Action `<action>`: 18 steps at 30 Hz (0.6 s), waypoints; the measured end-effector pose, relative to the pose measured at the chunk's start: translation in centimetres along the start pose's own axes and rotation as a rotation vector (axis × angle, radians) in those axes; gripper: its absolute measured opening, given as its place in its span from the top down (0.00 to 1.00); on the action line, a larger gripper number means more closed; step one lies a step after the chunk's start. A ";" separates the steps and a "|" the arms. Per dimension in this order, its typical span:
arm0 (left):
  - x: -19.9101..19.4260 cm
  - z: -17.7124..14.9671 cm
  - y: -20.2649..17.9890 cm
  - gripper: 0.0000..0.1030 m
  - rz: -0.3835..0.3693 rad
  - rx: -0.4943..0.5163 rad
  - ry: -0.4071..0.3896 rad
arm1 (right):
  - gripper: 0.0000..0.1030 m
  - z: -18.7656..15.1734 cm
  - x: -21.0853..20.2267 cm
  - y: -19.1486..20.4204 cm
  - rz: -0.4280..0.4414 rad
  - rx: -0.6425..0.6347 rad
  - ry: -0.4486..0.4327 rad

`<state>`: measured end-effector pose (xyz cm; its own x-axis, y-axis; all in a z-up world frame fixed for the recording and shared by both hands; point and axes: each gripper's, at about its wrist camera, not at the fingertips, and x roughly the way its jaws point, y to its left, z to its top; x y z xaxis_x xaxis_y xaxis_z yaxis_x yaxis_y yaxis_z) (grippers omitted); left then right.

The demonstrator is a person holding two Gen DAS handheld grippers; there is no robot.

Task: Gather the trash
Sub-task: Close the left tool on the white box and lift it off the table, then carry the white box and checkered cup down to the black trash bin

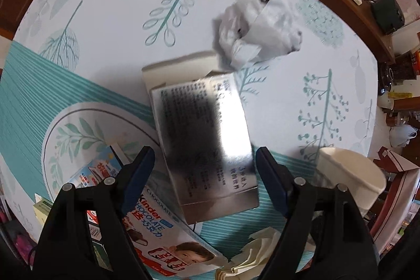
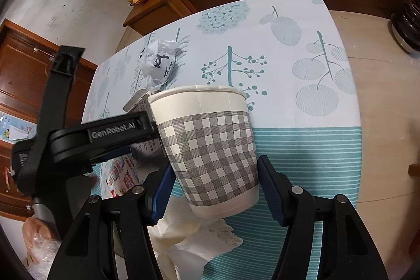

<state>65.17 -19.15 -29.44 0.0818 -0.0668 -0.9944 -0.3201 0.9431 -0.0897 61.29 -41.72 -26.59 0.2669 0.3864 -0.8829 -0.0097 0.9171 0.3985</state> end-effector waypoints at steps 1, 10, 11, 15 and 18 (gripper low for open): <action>0.1 -0.1 0.2 0.28 0.002 -0.005 0.005 | 0.40 0.0 0.0 0.0 0.000 0.000 0.000; -2.0 -1.4 1.4 0.44 -0.025 0.017 -0.059 | 0.40 -0.5 -0.6 1.3 0.024 -0.013 -0.014; -2.6 -1.6 1.5 0.44 -0.029 0.024 -0.068 | 0.40 -0.6 -0.9 1.6 0.032 -0.015 -0.017; -5.5 -3.0 2.4 0.44 -0.045 0.061 -0.104 | 0.40 -1.5 -2.0 2.9 0.058 -0.019 -0.028; -8.4 -4.3 2.8 0.44 -0.074 0.086 -0.128 | 0.40 -2.6 -3.3 4.5 0.070 -0.034 -0.045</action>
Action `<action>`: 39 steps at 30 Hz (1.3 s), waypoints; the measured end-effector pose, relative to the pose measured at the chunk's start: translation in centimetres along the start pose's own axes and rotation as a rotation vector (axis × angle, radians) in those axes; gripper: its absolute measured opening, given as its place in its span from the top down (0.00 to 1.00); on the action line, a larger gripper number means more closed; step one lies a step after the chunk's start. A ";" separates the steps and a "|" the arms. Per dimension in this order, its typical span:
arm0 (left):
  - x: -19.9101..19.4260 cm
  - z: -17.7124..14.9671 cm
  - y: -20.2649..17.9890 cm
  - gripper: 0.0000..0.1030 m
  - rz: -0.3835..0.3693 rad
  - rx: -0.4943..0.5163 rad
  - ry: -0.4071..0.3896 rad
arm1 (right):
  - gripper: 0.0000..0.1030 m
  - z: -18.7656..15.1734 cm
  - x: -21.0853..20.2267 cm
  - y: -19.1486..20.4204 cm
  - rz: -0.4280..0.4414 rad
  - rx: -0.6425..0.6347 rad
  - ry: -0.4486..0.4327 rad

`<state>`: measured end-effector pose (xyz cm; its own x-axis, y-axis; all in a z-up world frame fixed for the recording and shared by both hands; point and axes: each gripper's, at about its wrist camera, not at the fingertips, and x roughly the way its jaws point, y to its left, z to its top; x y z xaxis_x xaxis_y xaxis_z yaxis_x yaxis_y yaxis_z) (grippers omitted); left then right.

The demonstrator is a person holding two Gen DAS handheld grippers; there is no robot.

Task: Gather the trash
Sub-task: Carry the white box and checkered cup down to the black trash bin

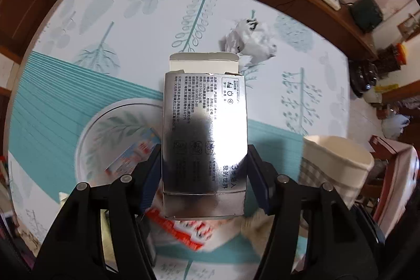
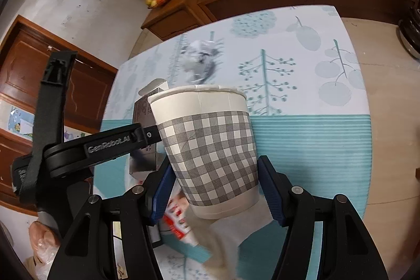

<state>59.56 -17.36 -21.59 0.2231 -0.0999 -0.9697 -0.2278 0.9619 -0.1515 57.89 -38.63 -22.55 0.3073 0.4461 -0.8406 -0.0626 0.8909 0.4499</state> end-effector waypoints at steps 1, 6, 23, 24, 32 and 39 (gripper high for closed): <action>-1.1 -0.4 0.3 0.44 -0.011 0.010 -0.009 | 0.40 -0.3 -0.4 0.5 0.004 -0.005 -0.004; -6.8 -3.0 3.4 0.44 -0.068 0.064 -0.051 | 0.40 -2.9 -3.8 4.4 0.039 -0.031 -0.046; -22.5 -21.5 18.9 0.44 -0.228 0.362 -0.210 | 0.40 -27.5 -11.8 20.7 0.012 0.016 -0.158; -22.9 -22.6 19.8 0.44 -0.229 0.381 -0.209 | 0.40 -29.0 -11.9 21.5 0.012 0.026 -0.165; -24.3 -32.5 26.2 0.43 -0.239 0.501 -0.229 | 0.39 -42.0 -11.6 26.4 0.000 0.084 -0.155; -21.4 -40.7 29.5 0.43 -0.270 0.522 -0.194 | 0.39 -51.0 -9.3 25.5 -0.051 0.156 -0.055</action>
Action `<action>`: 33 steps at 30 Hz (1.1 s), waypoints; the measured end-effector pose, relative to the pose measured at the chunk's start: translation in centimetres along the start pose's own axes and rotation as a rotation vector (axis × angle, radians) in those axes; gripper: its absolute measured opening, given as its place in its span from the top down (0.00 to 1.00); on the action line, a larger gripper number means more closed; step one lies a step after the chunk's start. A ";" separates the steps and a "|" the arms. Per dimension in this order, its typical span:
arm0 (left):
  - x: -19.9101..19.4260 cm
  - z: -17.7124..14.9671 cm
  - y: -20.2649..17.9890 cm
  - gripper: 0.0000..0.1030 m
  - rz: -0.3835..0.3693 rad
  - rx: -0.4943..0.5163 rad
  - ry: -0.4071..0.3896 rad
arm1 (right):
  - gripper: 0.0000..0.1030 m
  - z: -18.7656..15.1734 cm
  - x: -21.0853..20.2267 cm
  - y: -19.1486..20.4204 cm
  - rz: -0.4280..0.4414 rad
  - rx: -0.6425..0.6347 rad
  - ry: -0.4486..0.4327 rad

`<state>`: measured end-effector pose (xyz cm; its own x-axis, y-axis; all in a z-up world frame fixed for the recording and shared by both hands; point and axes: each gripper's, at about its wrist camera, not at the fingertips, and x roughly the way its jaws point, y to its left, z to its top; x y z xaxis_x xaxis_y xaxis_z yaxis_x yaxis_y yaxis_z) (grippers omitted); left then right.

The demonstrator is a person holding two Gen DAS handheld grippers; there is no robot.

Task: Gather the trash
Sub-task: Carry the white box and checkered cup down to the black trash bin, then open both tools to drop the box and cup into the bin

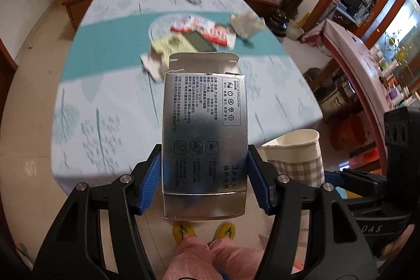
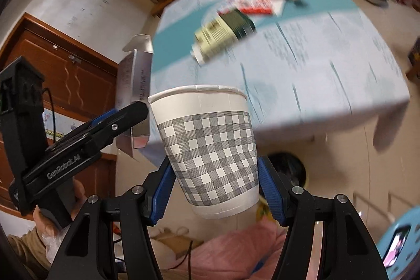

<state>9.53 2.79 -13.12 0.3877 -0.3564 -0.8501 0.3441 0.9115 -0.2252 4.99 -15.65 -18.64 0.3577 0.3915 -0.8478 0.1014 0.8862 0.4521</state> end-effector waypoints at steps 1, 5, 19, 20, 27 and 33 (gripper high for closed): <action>0.5 -1.5 -0.2 0.43 0.005 0.006 0.010 | 0.39 -0.9 0.3 -0.6 0.001 0.010 0.011; 3.9 -6.8 -1.2 0.43 0.004 0.023 0.088 | 0.39 -4.5 2.7 -3.9 -0.007 0.043 0.074; 22.9 -20.1 0.4 0.43 0.058 0.046 0.159 | 0.39 -14.0 19.3 -17.4 -0.010 0.186 0.205; 24.0 -20.5 0.5 0.43 0.056 0.053 0.163 | 0.39 -14.5 20.9 -18.5 -0.010 0.198 0.209; 33.0 -24.2 1.4 0.41 0.049 0.127 0.208 | 0.38 -14.2 29.3 -23.5 -0.049 0.208 0.230; 37.6 -26.6 2.6 0.40 0.062 0.160 0.252 | 0.37 -13.3 35.1 -25.3 -0.061 0.177 0.267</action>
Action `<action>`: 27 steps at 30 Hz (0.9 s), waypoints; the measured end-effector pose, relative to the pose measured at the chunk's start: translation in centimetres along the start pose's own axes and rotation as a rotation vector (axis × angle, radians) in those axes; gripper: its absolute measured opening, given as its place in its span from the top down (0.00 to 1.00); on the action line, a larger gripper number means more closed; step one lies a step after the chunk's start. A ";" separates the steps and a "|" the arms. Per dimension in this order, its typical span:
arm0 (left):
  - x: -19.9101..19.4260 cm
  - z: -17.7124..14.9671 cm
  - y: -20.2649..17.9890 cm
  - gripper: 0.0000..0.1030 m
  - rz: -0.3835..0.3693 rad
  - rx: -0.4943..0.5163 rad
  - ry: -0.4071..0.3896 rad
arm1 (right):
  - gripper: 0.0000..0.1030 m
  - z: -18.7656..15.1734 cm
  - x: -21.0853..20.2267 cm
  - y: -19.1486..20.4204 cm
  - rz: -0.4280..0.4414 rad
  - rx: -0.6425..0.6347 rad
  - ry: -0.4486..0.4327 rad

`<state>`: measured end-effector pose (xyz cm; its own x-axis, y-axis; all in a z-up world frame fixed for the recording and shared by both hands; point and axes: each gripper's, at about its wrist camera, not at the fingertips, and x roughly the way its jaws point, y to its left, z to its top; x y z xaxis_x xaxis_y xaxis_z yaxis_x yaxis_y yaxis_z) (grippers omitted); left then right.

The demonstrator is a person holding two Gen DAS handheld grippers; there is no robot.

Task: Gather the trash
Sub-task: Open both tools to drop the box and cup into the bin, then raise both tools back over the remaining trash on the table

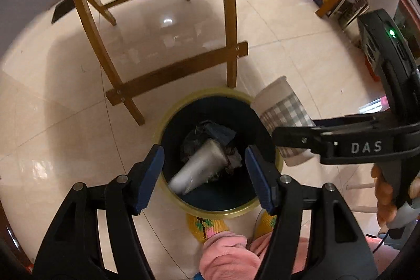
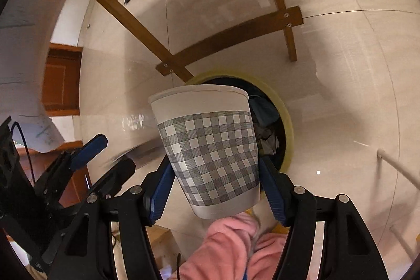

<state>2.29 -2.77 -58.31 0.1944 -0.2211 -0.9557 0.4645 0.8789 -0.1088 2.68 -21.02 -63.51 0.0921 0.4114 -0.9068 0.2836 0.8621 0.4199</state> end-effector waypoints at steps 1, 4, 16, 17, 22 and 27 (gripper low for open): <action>0.6 0.7 0.5 0.39 -0.004 -0.008 0.012 | 0.36 0.4 0.8 -0.1 -0.003 -0.004 0.007; 1.8 1.1 1.8 0.39 -0.023 -0.044 0.036 | 0.35 1.0 2.4 -0.1 0.015 -0.009 0.025; -2.3 1.6 3.8 0.32 0.013 -0.112 0.002 | 0.17 1.5 2.4 0.7 0.023 -0.012 -0.004; -3.1 1.6 3.8 0.32 0.015 -0.116 -0.002 | 0.17 1.3 1.8 0.9 0.027 -0.012 -0.007; -8.5 2.0 3.0 0.32 0.028 -0.120 -0.030 | 0.17 -0.1 -2.2 2.5 0.024 -0.017 -0.024; -17.1 3.1 2.1 0.32 0.057 -0.117 -0.113 | 0.17 -2.3 -9.0 6.0 0.039 -0.044 -0.061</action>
<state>2.58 1.55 -41.37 0.3168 -0.2104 -0.9249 0.3480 0.9329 -0.0931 1.38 -18.87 -52.76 0.1607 0.4273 -0.8897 0.2365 0.8585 0.4550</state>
